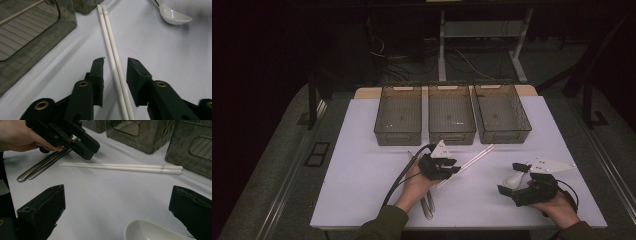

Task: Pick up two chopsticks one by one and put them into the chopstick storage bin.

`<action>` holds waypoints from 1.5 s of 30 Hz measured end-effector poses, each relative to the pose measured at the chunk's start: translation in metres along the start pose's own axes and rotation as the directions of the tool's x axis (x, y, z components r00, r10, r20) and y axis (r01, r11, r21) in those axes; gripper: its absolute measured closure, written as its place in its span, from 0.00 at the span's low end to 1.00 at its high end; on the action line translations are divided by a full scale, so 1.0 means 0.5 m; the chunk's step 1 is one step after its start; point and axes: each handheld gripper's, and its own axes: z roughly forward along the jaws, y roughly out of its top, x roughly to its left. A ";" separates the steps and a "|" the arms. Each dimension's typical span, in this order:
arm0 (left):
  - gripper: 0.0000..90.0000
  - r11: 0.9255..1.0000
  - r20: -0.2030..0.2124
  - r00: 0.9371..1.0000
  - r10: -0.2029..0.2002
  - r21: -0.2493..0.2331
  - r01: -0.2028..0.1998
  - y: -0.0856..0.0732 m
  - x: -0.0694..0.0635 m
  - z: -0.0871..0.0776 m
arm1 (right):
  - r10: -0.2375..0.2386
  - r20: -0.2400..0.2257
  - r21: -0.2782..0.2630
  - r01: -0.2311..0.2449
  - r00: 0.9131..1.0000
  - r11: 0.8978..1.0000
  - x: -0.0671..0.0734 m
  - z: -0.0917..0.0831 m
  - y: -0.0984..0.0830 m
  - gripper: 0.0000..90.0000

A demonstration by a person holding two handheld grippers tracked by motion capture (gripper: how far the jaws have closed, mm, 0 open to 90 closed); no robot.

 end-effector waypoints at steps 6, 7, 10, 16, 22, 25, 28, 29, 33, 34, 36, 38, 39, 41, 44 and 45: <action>0.83 0.999 0.005 1.000 -0.022 0.030 0.022 -0.003 -0.001 0.006 | 0.001 0.001 -0.001 -0.001 1.000 1.000 0.000 0.000 0.000 0.01; 0.83 0.999 0.009 1.000 -0.027 0.032 0.027 -0.004 -0.001 0.007 | 0.001 0.001 -0.001 -0.001 1.000 1.000 0.000 0.000 0.000 0.01; 0.85 0.999 0.009 0.999 -0.035 0.031 0.034 -0.005 -0.002 0.010 | -0.001 0.000 0.000 0.001 1.000 1.000 0.000 0.000 0.000 0.01; 0.87 0.998 -0.006 0.999 -0.053 0.039 0.053 -0.006 -0.001 0.016 | 0.002 0.000 0.000 -0.002 1.000 1.000 0.000 0.000 0.000 0.01; 0.88 0.997 -0.022 0.999 -0.033 0.067 0.034 -0.009 0.001 0.018 | -0.001 0.000 -0.002 0.001 1.000 1.000 -0.001 -0.001 0.000 0.01; 0.89 0.996 -0.028 0.999 -0.030 0.077 0.032 -0.011 0.001 0.021 | 0.000 0.001 -0.003 0.000 1.000 1.000 -0.001 -0.001 0.000 0.01; 0.90 0.996 -0.031 0.999 -0.026 0.079 0.028 -0.011 0.000 0.021 | -0.001 0.001 -0.003 0.001 1.000 1.000 -0.001 -0.002 0.000 0.01; 0.90 0.996 -0.036 0.999 -0.024 0.087 0.027 -0.010 0.000 0.021 | -0.001 0.001 -0.002 0.001 1.000 1.000 -0.001 -0.001 0.000 0.01; 0.93 0.996 -0.042 0.998 -0.043 0.081 0.046 -0.010 -0.001 0.023 | 0.000 -0.001 -0.001 0.000 1.000 1.000 0.000 -0.001 0.000 0.01; 0.93 0.995 -0.042 0.998 -0.044 0.090 0.048 -0.009 0.001 0.022 | 0.000 -0.001 0.000 0.000 1.000 1.000 0.000 -0.001 0.000 0.01; 0.94 0.994 -0.041 0.998 -0.054 0.089 0.058 -0.009 0.001 0.022 | 0.002 -0.002 0.000 -0.002 1.000 1.000 0.000 -0.001 0.000 0.01; 0.94 0.993 -0.041 0.997 -0.066 0.095 0.069 -0.007 0.002 0.022 | 0.002 -0.001 -0.001 -0.002 1.000 1.000 0.000 -0.001 0.000 0.01; 0.94 0.992 -0.042 0.997 -0.072 0.099 0.076 -0.006 0.002 0.022 | 0.002 -0.001 -0.001 -0.002 1.000 1.000 0.000 -0.001 0.000 0.01; 0.95 0.991 -0.049 0.995 -0.082 0.102 0.086 -0.004 0.001 0.022 | 0.000 0.000 -0.003 -0.001 1.000 1.000 -0.001 -0.001 0.000 0.01; 0.95 0.990 -0.042 0.993 -0.112 0.077 0.115 -0.003 0.000 0.023 | 0.000 -0.001 -0.006 0.000 1.000 1.000 -0.001 -0.002 0.000 0.01; 0.95 0.991 -0.038 0.993 -0.109 0.077 0.112 -0.002 0.000 0.021 | 0.002 0.000 -0.007 -0.002 1.000 1.000 -0.001 -0.003 0.000 0.01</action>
